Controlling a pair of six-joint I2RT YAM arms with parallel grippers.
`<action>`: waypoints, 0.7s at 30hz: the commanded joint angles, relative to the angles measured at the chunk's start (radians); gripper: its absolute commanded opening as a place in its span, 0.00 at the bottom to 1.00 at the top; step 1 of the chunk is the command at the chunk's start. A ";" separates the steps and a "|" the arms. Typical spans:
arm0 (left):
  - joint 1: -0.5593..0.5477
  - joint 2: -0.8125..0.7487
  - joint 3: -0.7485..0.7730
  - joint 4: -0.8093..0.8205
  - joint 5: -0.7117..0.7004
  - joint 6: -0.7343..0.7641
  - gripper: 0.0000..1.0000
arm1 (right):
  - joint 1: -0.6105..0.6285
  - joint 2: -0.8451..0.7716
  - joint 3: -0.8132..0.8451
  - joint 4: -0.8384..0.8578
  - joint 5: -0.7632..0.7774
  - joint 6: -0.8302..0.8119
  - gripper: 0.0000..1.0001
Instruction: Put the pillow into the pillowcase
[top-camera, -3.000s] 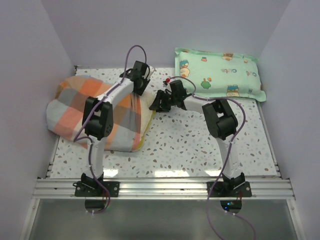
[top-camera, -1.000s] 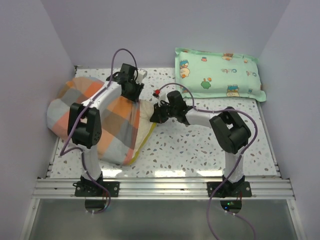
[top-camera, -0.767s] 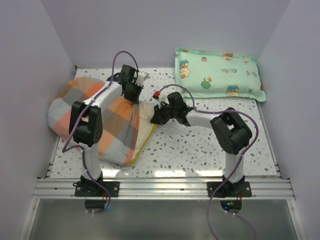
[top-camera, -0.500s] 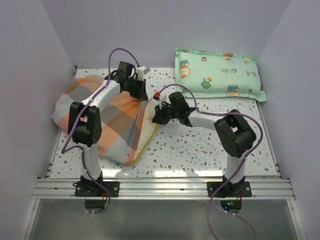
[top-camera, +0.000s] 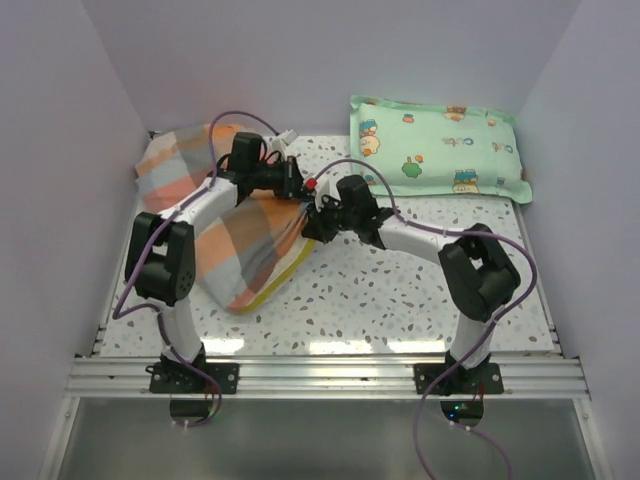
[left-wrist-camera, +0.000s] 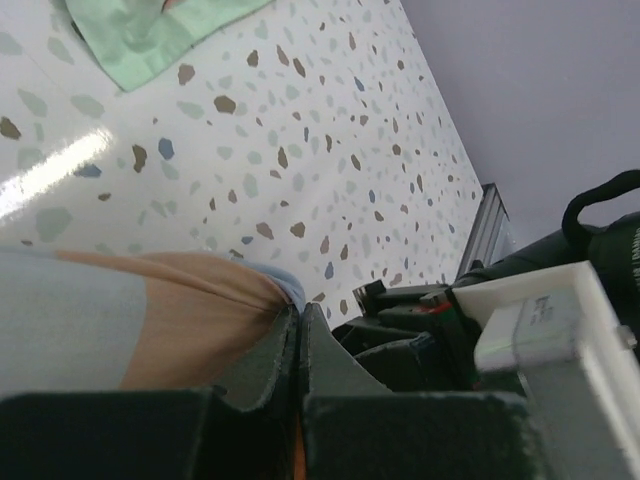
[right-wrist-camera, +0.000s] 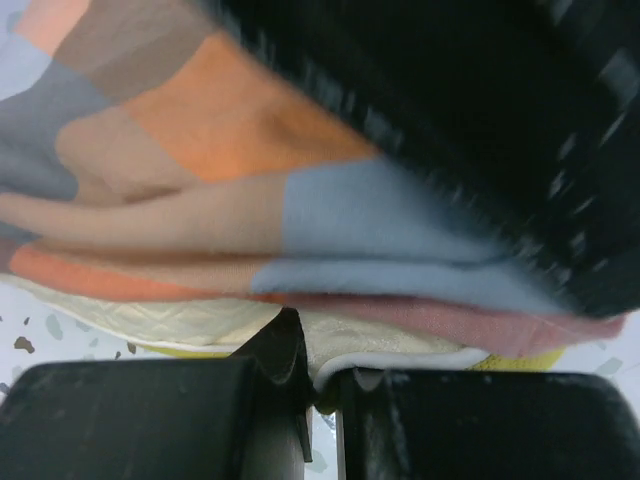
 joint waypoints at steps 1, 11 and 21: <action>-0.062 -0.113 -0.145 0.081 0.222 -0.100 0.00 | 0.002 -0.047 0.106 0.070 0.037 -0.017 0.00; -0.027 -0.097 -0.162 -0.161 0.143 0.189 0.24 | -0.024 0.011 0.120 0.081 0.060 0.081 0.10; 0.169 -0.209 -0.005 -0.477 -0.130 0.604 0.75 | -0.179 -0.162 0.003 -0.200 -0.218 0.275 0.61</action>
